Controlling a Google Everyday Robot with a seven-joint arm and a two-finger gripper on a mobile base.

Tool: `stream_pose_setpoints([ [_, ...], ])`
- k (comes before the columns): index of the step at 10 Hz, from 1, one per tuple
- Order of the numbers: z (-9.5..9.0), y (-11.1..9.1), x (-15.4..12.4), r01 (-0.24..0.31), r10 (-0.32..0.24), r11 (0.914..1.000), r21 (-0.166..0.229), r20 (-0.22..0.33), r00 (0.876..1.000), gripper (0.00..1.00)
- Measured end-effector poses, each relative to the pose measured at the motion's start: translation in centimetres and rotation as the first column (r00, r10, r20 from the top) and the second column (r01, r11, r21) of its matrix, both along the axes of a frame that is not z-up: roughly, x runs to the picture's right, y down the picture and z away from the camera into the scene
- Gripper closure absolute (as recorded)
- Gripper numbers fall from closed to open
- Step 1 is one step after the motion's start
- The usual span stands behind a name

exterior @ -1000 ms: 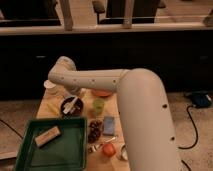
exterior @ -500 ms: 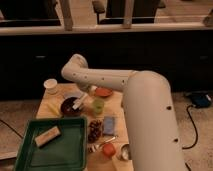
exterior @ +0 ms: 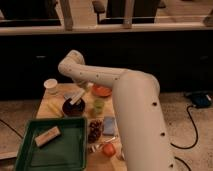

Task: Wipe purple bowl with brush

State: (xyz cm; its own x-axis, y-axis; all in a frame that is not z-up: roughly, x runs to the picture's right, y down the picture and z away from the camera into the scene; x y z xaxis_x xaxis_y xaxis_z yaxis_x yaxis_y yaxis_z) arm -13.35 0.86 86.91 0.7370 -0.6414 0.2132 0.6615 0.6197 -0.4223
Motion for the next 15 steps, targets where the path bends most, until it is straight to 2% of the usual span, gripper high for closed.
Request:
stream_pose_setpoints([
  [4,-2.2,2.1,-1.6,0.075,-0.075,0.9972,0.005,0.081,0.994,1.00],
  [7,-2.1,3.3,1.5,0.088,-0.087,0.9960,-0.015,0.079,0.993,1.00],
  [9,-0.8,2.6,3.8,0.058,-0.057,0.9981,-0.022,0.051,0.997,1.00],
  [11,1.0,1.1,4.5,0.024,-0.024,0.9993,-0.029,0.027,0.999,1.00],
  [13,1.2,0.3,3.5,0.016,-0.015,0.9996,-0.025,0.034,0.999,1.00],
  [15,0.6,0.5,1.0,0.045,-0.043,0.9986,-0.026,0.068,0.997,1.00],
])
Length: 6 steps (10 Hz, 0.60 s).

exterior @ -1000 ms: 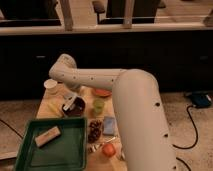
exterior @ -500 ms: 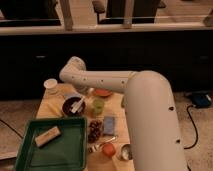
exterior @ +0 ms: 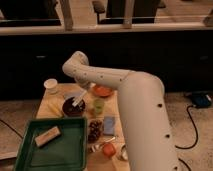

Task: Wipe purple bowl with brush

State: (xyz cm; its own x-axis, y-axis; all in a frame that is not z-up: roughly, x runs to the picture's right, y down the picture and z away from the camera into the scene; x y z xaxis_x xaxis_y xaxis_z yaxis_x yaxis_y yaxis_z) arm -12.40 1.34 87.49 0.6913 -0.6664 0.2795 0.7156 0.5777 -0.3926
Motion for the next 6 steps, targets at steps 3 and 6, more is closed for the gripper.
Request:
stream_pose_setpoints([
  [3,-0.92,0.33,-1.54,0.034,-0.034,0.9994,0.000,0.046,0.998,1.00],
  [6,-0.89,0.31,-1.59,0.033,-0.033,0.9994,0.001,0.047,0.998,1.00],
])
